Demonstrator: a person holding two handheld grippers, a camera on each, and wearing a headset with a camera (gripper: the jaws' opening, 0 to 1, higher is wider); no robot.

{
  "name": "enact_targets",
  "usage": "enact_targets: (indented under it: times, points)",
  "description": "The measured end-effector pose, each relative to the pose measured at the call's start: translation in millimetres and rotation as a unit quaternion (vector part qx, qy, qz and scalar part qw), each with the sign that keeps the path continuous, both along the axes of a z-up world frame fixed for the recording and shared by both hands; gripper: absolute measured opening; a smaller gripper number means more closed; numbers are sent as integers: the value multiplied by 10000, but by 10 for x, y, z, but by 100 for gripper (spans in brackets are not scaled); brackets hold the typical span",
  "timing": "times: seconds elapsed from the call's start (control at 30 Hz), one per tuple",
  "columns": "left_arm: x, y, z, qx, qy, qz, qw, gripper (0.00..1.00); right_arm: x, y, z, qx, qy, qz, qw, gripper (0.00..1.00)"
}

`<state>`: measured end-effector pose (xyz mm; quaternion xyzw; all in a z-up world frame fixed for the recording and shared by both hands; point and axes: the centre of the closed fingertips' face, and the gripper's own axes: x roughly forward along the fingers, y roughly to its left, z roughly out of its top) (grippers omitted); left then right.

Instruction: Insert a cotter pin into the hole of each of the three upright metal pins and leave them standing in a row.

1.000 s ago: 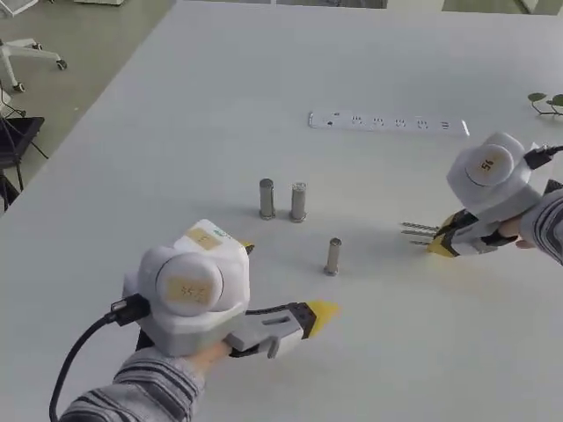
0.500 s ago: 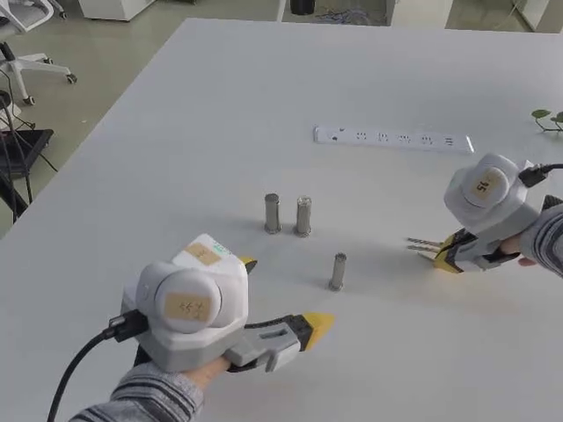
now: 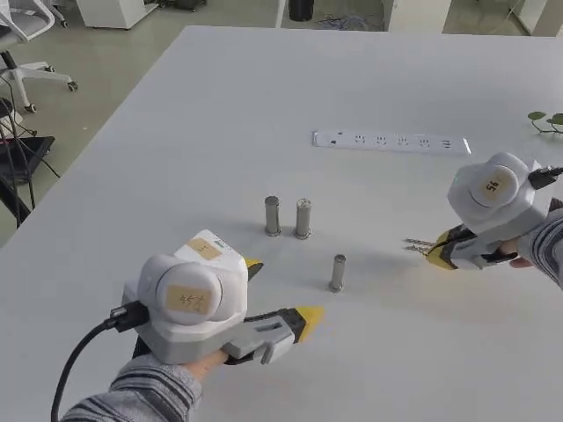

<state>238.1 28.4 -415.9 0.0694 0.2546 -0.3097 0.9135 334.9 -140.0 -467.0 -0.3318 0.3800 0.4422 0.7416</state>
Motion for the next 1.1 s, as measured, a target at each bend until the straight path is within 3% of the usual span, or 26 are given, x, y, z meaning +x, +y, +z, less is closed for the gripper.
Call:
enact_targets:
  times: [0.1, 0.2, 0.4, 0.5, 0.57, 0.77, 0.93, 1.1]
  points:
    - [28, -12, 31, 100, -91, -95, 9999, 46, -30, 75, 105, 130, -169, 51, 9998, 0]
    - [60, -47, 77, 41, -108, -145, 9998, 40, -90, 188, 202, 375, -274, 122, 9988, 0]
    - [96, -135, 155, -68, -96, -270, 9996, 35, -243, 385, 374, 605, -567, 418, 9957, 0]
    - [105, -226, 245, -434, -66, -329, 9985, 30, -312, 507, 487, 864, -680, 469, 9928, 0]
    - [116, -248, 284, -483, -75, -355, 9982, 29, -266, 578, 502, 1045, -731, 512, 9905, 0]
    - [139, -340, 377, -785, 12, -436, 9960, 25, -435, 778, 728, 1318, -1001, 838, 9826, 0]
    - [159, -406, 448, -1227, 185, -379, 9915, 20, -548, 883, 801, 1267, -1221, 1253, 9764, 0]
    - [139, -459, 455, -1455, 399, -385, 9878, 16, -679, 964, 839, 1108, -1432, 1644, 9696, 0]
